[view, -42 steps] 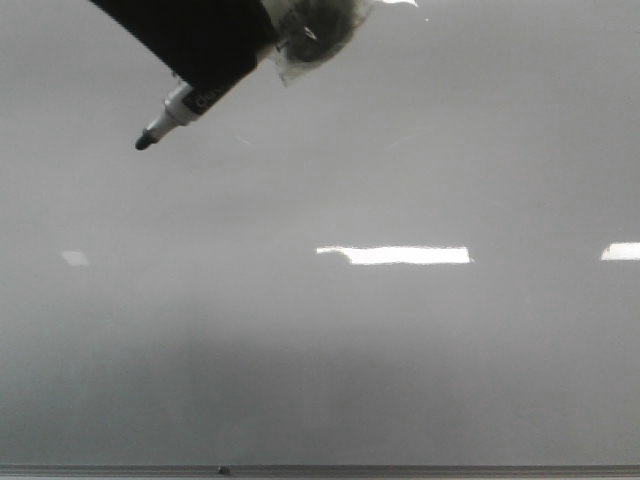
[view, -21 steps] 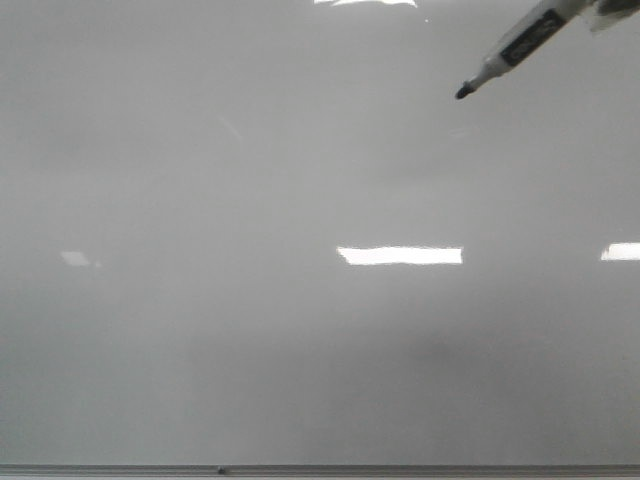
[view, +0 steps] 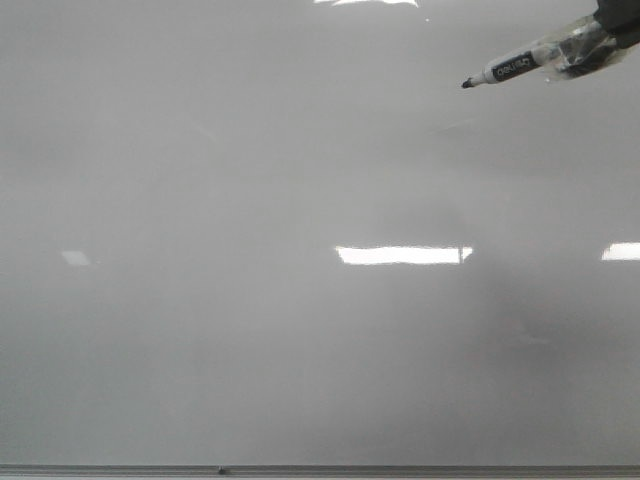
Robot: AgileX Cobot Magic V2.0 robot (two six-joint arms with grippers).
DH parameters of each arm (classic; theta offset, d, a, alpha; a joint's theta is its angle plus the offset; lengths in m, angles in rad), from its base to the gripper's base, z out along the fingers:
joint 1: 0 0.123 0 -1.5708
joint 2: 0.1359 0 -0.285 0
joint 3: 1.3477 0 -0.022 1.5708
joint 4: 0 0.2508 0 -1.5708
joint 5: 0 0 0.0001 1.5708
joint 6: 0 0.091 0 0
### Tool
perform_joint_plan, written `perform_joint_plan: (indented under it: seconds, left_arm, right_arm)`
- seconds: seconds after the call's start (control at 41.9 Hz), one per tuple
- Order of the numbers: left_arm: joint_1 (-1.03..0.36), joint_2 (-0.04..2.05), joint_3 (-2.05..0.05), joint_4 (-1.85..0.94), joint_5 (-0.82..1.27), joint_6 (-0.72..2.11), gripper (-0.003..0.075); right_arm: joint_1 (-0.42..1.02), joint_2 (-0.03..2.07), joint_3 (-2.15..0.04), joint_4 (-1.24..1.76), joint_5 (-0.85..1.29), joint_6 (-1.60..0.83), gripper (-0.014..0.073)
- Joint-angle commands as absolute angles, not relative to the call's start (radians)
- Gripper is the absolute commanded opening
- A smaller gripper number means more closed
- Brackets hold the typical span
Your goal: Write number 5 on whiteboard
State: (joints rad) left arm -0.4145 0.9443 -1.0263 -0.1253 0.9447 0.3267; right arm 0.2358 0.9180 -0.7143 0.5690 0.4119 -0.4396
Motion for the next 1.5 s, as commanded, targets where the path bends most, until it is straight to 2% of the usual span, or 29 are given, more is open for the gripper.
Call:
perform_joint_plan:
  seconds: [0.0,0.358,0.501,0.645,1.481]
  left_arm:
    - [-0.411,0.938,-1.052,-0.142,0.86,0.314,0.0512]
    - [-0.411,0.938,-1.052,-0.142,0.835,0.314,0.0512]
    - [-0.411,0.938,-1.052,-0.142,0.83,0.314,0.0512]
    - [-0.411,0.938,-1.052,-0.142,0.83,0.314,0.0512]
    - [-0.411,0.938,-1.052,-0.142,0.831,0.314,0.0512]
  right_arm:
    - [0.23,0.935,-0.749,0.608,0.281,-0.451,-0.005]
    - [0.234,0.986,-0.771,0.623,0.217,-0.552,-0.005]
    - [0.295,0.997,-0.784,0.623,0.225,-0.593,-0.005]
    - [0.337,1.012,-0.785,0.623,0.122,-0.597,-0.005]
    - [0.337,1.215,-0.903,0.622,0.0,-0.597,-0.005]
